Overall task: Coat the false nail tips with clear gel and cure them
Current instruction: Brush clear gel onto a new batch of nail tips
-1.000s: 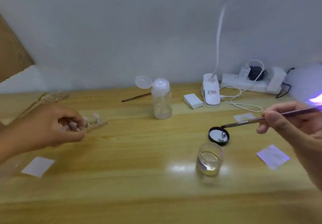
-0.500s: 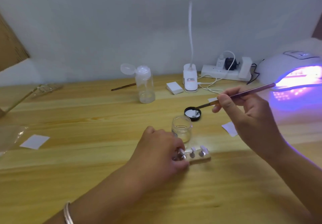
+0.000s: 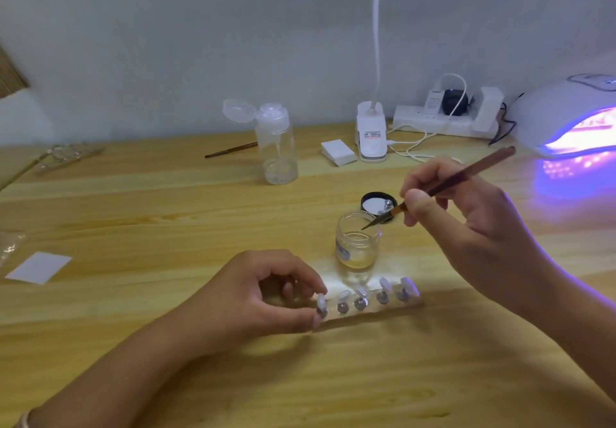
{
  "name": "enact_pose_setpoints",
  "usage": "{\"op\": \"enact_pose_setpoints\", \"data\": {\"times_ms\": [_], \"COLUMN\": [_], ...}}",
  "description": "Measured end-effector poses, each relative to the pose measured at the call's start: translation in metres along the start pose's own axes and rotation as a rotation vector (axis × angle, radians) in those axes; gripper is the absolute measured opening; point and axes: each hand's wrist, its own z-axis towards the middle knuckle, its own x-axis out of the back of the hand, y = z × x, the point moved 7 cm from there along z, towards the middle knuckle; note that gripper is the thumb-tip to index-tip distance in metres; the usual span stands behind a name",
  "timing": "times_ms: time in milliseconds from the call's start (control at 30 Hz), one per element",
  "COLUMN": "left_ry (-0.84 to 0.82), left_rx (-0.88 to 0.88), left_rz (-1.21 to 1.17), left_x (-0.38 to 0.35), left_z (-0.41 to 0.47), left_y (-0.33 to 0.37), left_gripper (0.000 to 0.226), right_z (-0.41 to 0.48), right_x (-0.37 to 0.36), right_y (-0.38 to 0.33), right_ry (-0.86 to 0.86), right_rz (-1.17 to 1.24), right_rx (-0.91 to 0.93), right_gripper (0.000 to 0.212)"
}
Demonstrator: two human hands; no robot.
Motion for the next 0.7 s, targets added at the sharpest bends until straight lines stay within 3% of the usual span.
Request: {"op": "enact_pose_setpoints", "data": {"times_ms": [133,367,700], "left_ry": [0.062,0.153,0.240], "left_rx": [-0.043,-0.067,-0.320], "left_rz": [-0.040,-0.037,0.473], "left_x": [0.002,-0.005,-0.007], "left_z": [-0.004,-0.010,-0.015], "left_y": [0.006,0.013,0.035], "left_gripper": [0.011,0.008,0.010], "right_z": [-0.003,-0.004,-0.002], "right_x": [-0.003,-0.008,-0.021], "right_y": [-0.003,0.003,0.007], "right_ry": [-0.025,-0.011,-0.061], "right_rz": [-0.026,-0.085,-0.175], "right_rx": [0.017,-0.024,-0.014], "right_gripper": [0.008,0.008,0.008]}}
